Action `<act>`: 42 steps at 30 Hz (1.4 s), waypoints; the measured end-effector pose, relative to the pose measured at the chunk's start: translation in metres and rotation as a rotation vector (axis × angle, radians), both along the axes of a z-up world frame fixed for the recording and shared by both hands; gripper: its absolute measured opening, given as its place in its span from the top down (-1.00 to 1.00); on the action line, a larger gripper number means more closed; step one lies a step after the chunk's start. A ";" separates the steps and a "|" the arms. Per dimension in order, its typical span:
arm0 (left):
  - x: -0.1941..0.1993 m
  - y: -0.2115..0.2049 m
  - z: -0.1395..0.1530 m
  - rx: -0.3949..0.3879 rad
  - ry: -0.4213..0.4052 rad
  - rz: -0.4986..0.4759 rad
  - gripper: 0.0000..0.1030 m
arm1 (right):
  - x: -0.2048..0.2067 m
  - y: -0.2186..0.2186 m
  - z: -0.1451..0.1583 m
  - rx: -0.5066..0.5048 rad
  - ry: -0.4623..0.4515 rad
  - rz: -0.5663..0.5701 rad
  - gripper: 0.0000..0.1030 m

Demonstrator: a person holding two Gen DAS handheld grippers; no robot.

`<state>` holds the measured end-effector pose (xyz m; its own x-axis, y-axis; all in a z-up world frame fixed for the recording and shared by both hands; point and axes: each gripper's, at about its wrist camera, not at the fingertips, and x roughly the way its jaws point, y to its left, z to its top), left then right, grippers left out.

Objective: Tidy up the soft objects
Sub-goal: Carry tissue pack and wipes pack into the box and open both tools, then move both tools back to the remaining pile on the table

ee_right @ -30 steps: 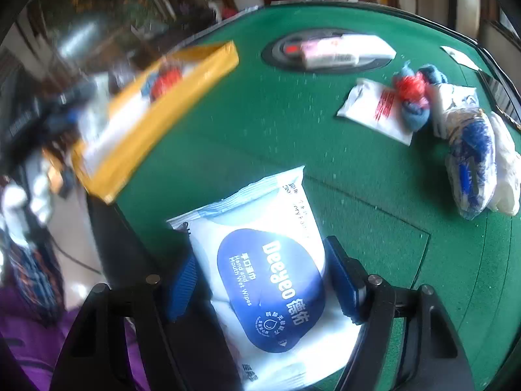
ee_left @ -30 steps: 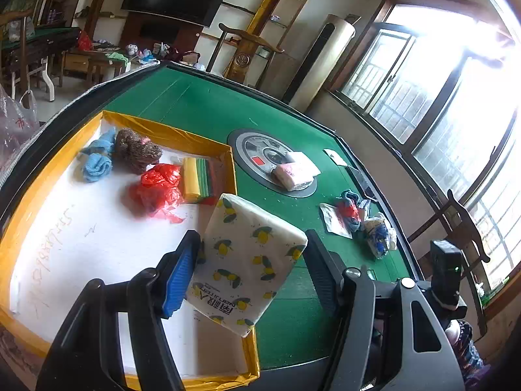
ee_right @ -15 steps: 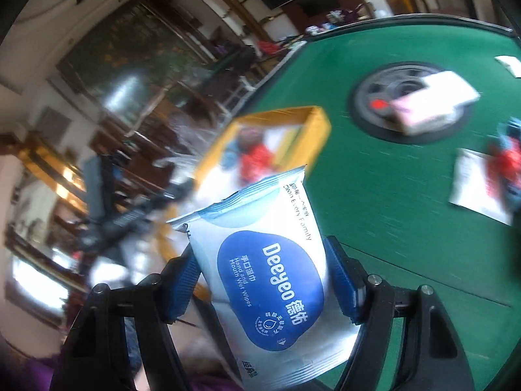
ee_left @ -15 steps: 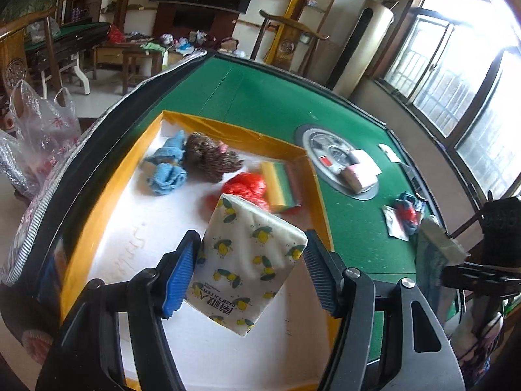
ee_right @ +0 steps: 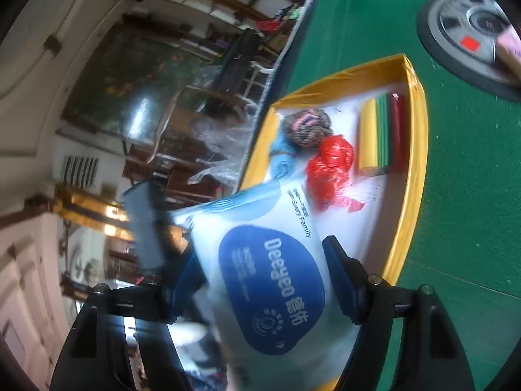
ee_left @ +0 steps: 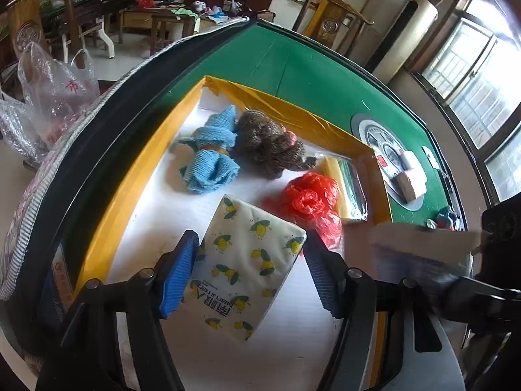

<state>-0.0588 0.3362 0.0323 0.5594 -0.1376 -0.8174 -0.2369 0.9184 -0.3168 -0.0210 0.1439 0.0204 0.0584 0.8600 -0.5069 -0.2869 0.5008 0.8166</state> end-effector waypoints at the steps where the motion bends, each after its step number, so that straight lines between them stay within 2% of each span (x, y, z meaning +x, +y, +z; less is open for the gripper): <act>1: -0.001 0.003 -0.001 -0.014 0.004 0.012 -0.28 | 0.000 -0.003 -0.002 -0.008 0.004 -0.011 -0.33; 8: -0.016 0.021 0.000 -0.117 -0.027 0.077 -0.29 | 0.005 -0.011 0.000 -0.096 -0.031 -0.055 -0.32; 12: -0.030 0.021 0.009 -0.100 -0.066 0.099 -0.33 | 0.000 -0.010 0.003 -0.127 -0.057 -0.038 -0.33; 16: -0.045 0.025 0.016 -0.126 -0.107 0.112 -0.41 | 0.001 -0.013 0.008 -0.133 -0.093 -0.045 -0.33; 23: -0.059 0.020 0.019 -0.053 -0.101 0.110 -0.43 | 0.000 -0.049 0.027 -0.202 -0.194 -0.117 -0.39; 28: -0.069 0.017 0.031 0.008 -0.146 0.117 -0.43 | 0.002 -0.093 0.032 -0.228 -0.220 -0.200 -0.40; 31: -0.062 0.013 0.025 0.070 -0.084 0.082 -0.43 | 0.003 -0.121 0.033 -0.245 -0.225 -0.251 -0.40; 35: -0.030 0.001 0.003 0.255 0.084 -0.039 -0.41 | 0.002 -0.149 0.035 -0.264 -0.219 -0.321 -0.40; 36: -0.023 -0.002 -0.002 0.280 0.118 -0.064 -0.41 | 0.002 -0.156 0.036 -0.267 -0.216 -0.337 -0.40; 39: 0.005 -0.006 -0.020 0.261 0.206 -0.136 -0.35 | 0.002 -0.177 0.034 -0.266 -0.206 -0.372 -0.41; 42: 0.030 -0.015 -0.024 0.287 0.223 -0.143 -0.33 | 0.002 -0.194 0.030 -0.266 -0.192 -0.412 -0.43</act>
